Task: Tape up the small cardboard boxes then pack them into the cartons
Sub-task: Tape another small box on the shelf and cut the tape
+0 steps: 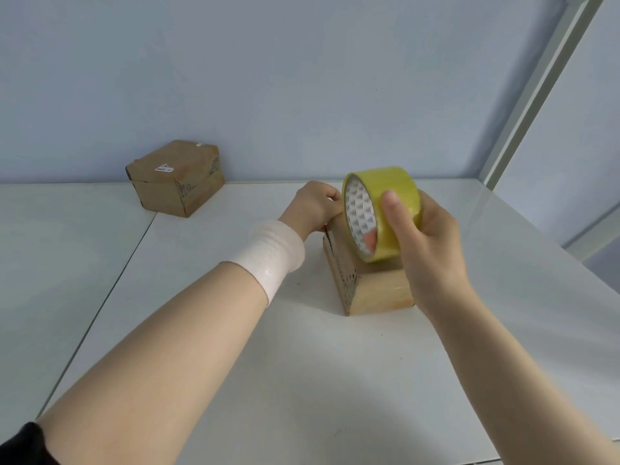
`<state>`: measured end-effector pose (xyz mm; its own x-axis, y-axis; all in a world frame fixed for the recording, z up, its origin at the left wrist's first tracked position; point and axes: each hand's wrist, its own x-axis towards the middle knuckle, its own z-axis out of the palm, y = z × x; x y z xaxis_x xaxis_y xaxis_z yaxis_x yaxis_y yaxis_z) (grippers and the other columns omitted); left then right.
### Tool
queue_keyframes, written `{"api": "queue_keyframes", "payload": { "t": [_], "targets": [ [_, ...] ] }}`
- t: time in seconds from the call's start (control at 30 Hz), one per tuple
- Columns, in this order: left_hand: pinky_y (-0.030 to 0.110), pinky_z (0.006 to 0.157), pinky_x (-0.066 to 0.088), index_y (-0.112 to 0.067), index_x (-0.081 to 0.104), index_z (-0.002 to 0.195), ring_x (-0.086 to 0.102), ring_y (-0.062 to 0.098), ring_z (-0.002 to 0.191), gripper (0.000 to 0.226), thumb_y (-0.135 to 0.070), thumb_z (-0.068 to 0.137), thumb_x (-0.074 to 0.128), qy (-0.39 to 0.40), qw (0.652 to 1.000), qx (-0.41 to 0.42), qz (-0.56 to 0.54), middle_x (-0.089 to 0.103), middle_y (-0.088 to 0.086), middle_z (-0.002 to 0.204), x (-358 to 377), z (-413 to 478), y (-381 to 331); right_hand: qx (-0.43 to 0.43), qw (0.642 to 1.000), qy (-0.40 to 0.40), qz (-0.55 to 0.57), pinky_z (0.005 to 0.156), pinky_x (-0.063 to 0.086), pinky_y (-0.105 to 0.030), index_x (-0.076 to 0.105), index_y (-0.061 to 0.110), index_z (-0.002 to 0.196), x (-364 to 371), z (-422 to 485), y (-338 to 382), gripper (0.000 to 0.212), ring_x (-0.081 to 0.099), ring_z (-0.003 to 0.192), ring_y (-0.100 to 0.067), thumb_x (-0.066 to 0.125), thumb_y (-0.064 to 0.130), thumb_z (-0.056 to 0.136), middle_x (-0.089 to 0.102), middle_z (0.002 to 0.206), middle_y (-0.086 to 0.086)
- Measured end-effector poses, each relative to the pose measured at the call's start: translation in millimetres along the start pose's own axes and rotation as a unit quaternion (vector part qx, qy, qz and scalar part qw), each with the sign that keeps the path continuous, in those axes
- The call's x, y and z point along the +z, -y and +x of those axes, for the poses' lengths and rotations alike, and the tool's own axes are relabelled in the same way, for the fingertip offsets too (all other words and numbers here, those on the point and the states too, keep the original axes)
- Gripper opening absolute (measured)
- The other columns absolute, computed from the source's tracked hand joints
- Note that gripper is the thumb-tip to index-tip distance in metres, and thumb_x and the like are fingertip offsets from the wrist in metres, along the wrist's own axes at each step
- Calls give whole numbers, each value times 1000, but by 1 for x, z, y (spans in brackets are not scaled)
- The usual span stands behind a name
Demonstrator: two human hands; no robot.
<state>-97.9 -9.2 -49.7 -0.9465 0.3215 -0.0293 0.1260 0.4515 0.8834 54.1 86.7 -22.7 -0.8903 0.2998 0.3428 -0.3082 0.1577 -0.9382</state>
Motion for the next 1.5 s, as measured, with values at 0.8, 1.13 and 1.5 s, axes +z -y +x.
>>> {"api": "queue_keyframes", "payload": {
  "t": [0.8,1.13,1.5],
  "targets": [
    [45,116,-10,-12,4,150,-9,15,145,67,-51,98,20,124,867,184,447,-2,4,159,5,-18,-34,131,989,29,-60,46,45,-19,58,16,76,-22,-76,-25,20,66,51,-11,56,32,88,64,54,6],
    [36,115,-10,-16,0,150,-11,10,144,66,-49,98,23,155,858,237,429,-7,2,159,18,-23,-32,144,988,39,-31,53,51,-27,57,12,84,-13,-53,-33,20,67,55,-12,56,31,91,62,55,11],
    [35,116,-7,-17,6,150,-10,9,144,66,-50,97,27,176,852,245,428,-3,0,159,12,-20,-30,141,989,41,-22,45,43,-13,58,6,95,-5,-29,-38,22,61,48,-2,56,27,92,62,53,9]
  ]
}}
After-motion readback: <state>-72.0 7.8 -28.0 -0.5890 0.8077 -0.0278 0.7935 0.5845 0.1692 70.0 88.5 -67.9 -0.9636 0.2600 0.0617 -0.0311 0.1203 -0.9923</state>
